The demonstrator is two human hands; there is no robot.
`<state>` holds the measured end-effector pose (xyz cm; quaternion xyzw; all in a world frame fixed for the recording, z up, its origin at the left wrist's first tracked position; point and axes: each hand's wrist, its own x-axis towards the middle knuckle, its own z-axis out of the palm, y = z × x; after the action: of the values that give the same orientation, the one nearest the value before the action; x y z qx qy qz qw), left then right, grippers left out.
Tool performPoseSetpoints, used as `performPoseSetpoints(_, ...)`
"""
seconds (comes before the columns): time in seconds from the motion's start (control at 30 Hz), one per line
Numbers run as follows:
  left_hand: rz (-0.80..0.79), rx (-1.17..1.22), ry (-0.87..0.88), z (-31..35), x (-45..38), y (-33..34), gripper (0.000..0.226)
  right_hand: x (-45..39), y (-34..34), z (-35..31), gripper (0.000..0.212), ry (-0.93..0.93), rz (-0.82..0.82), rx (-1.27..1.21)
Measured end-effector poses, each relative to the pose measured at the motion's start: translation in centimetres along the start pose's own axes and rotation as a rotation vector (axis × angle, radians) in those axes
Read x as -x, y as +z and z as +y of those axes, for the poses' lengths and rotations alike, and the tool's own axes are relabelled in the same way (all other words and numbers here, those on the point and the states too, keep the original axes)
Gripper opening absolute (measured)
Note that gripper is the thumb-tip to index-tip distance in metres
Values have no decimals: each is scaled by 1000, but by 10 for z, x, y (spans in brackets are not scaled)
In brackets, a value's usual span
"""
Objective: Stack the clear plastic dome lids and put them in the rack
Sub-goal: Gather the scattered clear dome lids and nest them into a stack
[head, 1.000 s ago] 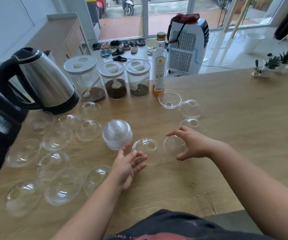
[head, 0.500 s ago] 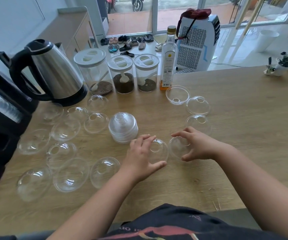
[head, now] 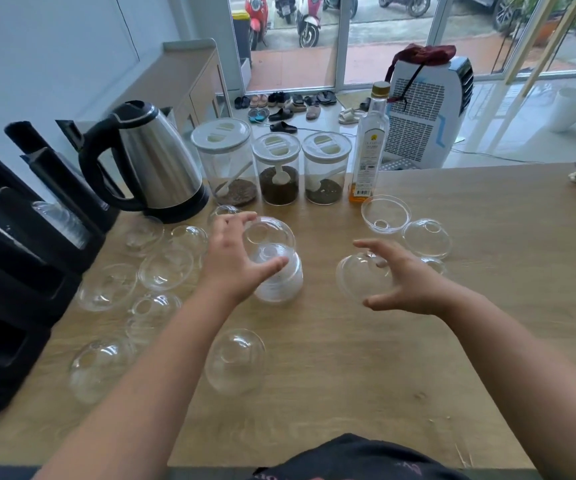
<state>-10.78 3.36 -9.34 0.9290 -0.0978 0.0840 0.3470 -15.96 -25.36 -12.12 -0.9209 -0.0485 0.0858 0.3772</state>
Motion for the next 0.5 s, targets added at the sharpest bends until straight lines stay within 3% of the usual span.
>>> performPoseSetpoints(0.13, -165, 6, -36, -13, -8, 14, 87, -15, 3, -27, 91, -95, 25, -84)
performPoseSetpoints(0.33, -188, 71, -77, -25, -11, 31, 89, -40, 7, -48, 93, -149, 44, -238)
performPoseSetpoints(0.5, -218, 114, -111, -28, -11, 39, 89, -69, 25, -67, 86, -190, 49, -166)
